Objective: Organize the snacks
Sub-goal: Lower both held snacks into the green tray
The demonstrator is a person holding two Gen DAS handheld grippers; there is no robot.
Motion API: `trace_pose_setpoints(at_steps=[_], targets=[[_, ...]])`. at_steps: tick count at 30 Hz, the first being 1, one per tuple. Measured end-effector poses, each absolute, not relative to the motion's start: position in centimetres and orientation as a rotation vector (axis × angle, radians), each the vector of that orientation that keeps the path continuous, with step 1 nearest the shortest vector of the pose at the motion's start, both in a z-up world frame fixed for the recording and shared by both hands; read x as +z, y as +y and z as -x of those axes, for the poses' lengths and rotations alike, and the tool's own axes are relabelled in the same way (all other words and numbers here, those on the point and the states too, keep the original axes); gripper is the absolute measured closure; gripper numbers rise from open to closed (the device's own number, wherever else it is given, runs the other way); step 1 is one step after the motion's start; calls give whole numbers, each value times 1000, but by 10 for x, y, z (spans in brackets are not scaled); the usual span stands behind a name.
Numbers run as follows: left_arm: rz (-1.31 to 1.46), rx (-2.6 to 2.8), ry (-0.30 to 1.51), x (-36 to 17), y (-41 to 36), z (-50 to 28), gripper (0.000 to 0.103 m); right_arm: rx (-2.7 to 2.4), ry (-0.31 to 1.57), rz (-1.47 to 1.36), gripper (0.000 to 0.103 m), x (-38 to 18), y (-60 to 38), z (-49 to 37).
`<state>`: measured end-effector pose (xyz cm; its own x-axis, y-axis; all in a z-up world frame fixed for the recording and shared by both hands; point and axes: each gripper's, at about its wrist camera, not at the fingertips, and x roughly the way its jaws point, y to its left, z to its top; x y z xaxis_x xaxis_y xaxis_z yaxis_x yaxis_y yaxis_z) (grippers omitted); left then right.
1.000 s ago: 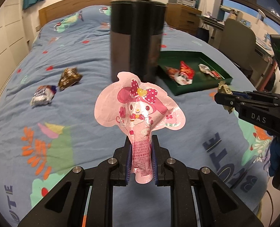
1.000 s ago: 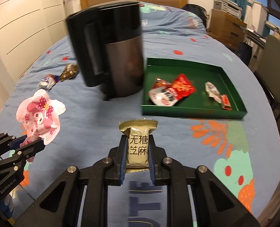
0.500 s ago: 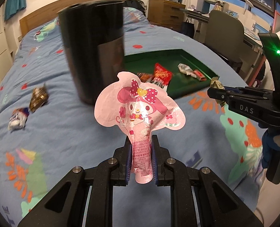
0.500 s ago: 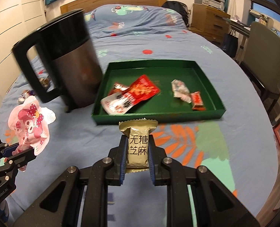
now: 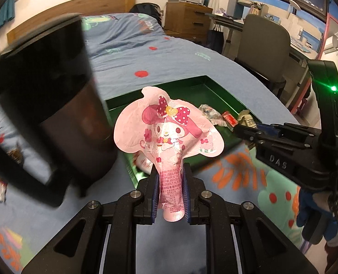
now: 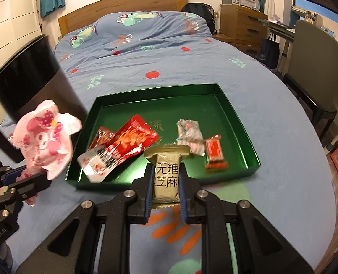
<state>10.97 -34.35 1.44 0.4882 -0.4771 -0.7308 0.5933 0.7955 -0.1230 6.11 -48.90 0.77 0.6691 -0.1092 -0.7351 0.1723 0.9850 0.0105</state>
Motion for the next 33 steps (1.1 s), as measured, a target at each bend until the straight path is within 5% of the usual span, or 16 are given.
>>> trace_pose_setpoints(at_steps=[33], targets=[[-283,-674,901,-51,-444,-167,88,-182,870,-112,41,-57,-548,-139]])
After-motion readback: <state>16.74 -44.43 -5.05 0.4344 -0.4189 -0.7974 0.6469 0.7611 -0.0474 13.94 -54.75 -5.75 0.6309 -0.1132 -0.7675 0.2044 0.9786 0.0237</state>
